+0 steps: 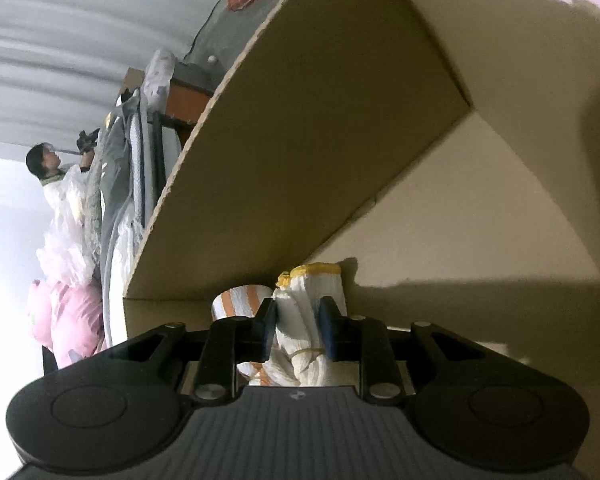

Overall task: Organize soft objects
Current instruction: 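Lower the striped towel into the box and open the right tool, then grasp the rolled pink bag with the left tool while the right tool grasps the mask pack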

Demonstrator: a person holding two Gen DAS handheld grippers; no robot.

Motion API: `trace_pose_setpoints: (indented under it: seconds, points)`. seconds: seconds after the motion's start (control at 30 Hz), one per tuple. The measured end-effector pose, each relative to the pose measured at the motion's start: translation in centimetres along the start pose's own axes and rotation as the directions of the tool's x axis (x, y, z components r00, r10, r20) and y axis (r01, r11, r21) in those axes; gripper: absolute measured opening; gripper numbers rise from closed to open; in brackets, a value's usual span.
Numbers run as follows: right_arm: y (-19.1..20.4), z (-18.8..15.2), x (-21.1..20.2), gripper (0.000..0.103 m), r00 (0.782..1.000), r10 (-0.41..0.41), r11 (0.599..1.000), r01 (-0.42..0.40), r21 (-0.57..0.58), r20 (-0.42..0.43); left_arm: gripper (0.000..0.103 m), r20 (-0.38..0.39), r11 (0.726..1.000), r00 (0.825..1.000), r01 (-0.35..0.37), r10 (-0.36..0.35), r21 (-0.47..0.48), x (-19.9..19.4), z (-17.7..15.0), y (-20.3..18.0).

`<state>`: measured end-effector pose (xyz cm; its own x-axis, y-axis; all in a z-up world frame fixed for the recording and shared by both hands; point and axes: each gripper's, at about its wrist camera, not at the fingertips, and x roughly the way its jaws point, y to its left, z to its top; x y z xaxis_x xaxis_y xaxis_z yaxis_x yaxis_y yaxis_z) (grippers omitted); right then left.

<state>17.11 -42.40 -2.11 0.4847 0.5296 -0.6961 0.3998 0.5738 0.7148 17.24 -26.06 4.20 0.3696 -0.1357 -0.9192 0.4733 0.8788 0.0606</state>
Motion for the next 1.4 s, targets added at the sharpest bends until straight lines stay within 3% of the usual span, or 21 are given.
trace_pose_setpoints:
  seconds: [0.03,0.13,0.4,0.6,0.73,0.87,1.03,1.17,1.27,1.33,1.4]
  points:
    - [0.2,0.0,-0.1,0.014,1.000,-0.008,1.000,0.008,-0.010,-0.001,0.011,0.011,1.000,1.000,-0.004,0.004,0.000,-0.4,-0.1,0.1]
    - [1.5,0.0,-0.7,0.042,1.000,-0.029,0.998,0.029,-0.064,0.002,0.011,0.055,1.000,0.998,-0.025,0.025,0.009,-2.2,-0.8,0.6]
    - [6.6,-1.9,-3.5,0.042,0.977,-0.148,0.942,0.187,-0.279,0.157,0.013,0.149,1.000,0.989,-0.019,0.022,-0.020,-6.9,-3.1,2.6]
    - [10.1,-3.3,-6.9,0.042,0.982,-0.013,0.926,0.084,-0.369,0.189,0.016,0.197,0.991,0.980,0.004,0.022,-0.131,-9.5,-4.8,7.5]
    - [13.9,-4.9,-8.4,0.042,0.977,0.062,0.869,0.047,-0.493,0.203,0.024,0.267,0.975,0.963,0.041,0.019,-0.219,-12.0,-6.0,11.8]
    - [18.0,-6.9,-7.9,0.042,0.981,0.110,0.788,0.011,-0.615,0.159,0.030,0.296,0.926,0.954,0.060,0.057,-0.374,-12.8,-7.4,17.7]
    - [22.7,-9.7,-3.2,0.042,0.994,0.058,0.666,0.032,-0.745,0.095,0.030,0.242,0.865,0.966,0.041,0.094,-0.500,-10.6,-9.0,23.6]
    - [24.1,-11.7,0.6,0.042,0.999,0.019,0.636,0.017,-0.771,0.038,0.030,0.198,0.791,0.979,0.087,0.044,-0.606,-7.9,-10.8,27.9]
    - [24.9,-13.2,3.4,0.042,1.000,-0.009,0.611,-0.014,-0.792,-0.025,0.030,0.179,0.752,0.984,0.115,0.004,-0.649,-6.6,-12.3,30.3]
    - [25.3,-14.4,4.8,0.042,0.997,-0.032,0.574,-0.037,-0.818,-0.068,0.030,0.182,0.731,0.983,0.149,-0.034,-0.666,-5.8,-12.7,31.3]
    - [25.7,-15.7,5.9,0.042,0.994,-0.041,0.518,-0.064,-0.853,-0.100,0.030,0.195,0.678,0.976,0.210,-0.100,-0.704,-4.9,-13.5,32.6]
